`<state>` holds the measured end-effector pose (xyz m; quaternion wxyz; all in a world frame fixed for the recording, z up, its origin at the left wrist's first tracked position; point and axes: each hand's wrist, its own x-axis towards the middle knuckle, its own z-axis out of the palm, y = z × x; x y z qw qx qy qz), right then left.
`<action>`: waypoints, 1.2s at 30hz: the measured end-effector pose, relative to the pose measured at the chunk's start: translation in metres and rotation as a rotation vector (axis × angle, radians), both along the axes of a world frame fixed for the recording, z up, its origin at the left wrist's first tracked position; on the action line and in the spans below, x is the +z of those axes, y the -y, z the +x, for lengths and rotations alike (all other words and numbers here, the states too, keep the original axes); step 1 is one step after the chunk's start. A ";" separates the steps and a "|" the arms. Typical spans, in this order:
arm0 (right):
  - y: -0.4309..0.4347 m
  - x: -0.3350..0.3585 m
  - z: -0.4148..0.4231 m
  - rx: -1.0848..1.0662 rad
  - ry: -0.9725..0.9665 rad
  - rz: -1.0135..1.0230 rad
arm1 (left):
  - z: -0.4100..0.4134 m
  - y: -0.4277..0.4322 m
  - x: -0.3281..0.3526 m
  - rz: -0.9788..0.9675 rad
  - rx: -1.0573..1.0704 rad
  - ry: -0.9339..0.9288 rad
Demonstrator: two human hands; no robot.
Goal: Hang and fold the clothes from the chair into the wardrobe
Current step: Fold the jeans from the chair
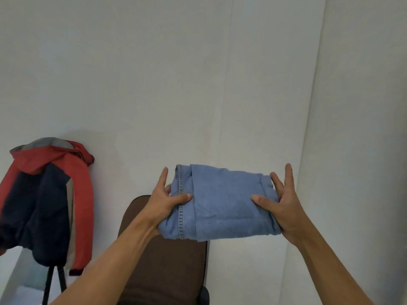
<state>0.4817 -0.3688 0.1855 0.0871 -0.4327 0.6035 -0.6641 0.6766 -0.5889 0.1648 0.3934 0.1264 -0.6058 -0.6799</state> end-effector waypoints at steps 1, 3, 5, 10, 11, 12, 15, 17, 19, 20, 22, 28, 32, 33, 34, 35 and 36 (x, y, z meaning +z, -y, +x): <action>0.001 -0.002 0.001 0.002 0.162 0.021 | 0.001 0.000 -0.003 -0.028 0.007 -0.024; 0.000 0.000 0.004 0.154 0.570 0.103 | 0.001 0.000 -0.008 -0.076 0.031 -0.033; -0.004 0.002 0.014 0.324 0.747 0.190 | 0.002 0.002 -0.014 -0.082 0.038 -0.025; -0.001 -0.014 0.022 0.238 0.644 0.176 | -0.005 -0.006 -0.032 0.008 0.042 -0.008; -0.001 -0.018 0.021 0.200 0.626 0.161 | -0.008 -0.007 -0.037 0.007 0.049 0.002; 0.000 -0.024 0.017 0.171 0.608 0.137 | -0.011 -0.007 -0.042 0.012 0.048 0.014; -0.006 -0.036 0.011 0.096 0.516 0.062 | -0.020 -0.004 -0.051 0.011 -0.011 0.034; -0.014 -0.045 0.008 0.016 0.401 0.006 | -0.026 -0.006 -0.054 0.050 -0.110 0.069; -0.024 -0.052 0.006 -0.068 0.302 -0.052 | -0.032 -0.016 -0.053 0.186 -0.238 0.087; -0.030 -0.055 0.003 -0.091 0.288 -0.082 | -0.036 -0.022 -0.053 0.261 -0.299 0.115; -0.044 -0.056 0.001 -0.051 0.386 -0.136 | -0.042 -0.034 -0.054 0.325 -0.372 0.153; -0.103 -0.041 0.011 0.124 0.765 -0.121 | -0.072 -0.073 -0.050 0.182 -0.400 0.075; -0.156 -0.029 0.017 -0.060 0.763 -0.175 | -0.096 -0.124 -0.040 0.163 -0.515 0.083; -0.171 -0.028 0.019 -0.095 0.767 -0.185 | -0.104 -0.137 -0.040 0.171 -0.548 0.091; -0.187 -0.028 0.020 -0.137 0.767 -0.190 | -0.111 -0.151 -0.041 0.180 -0.573 0.087; -0.204 -0.030 0.021 -0.180 0.759 -0.192 | -0.119 -0.165 -0.044 0.185 -0.597 0.081; -0.221 -0.032 0.022 -0.232 0.747 -0.189 | -0.127 -0.179 -0.047 0.183 -0.633 0.082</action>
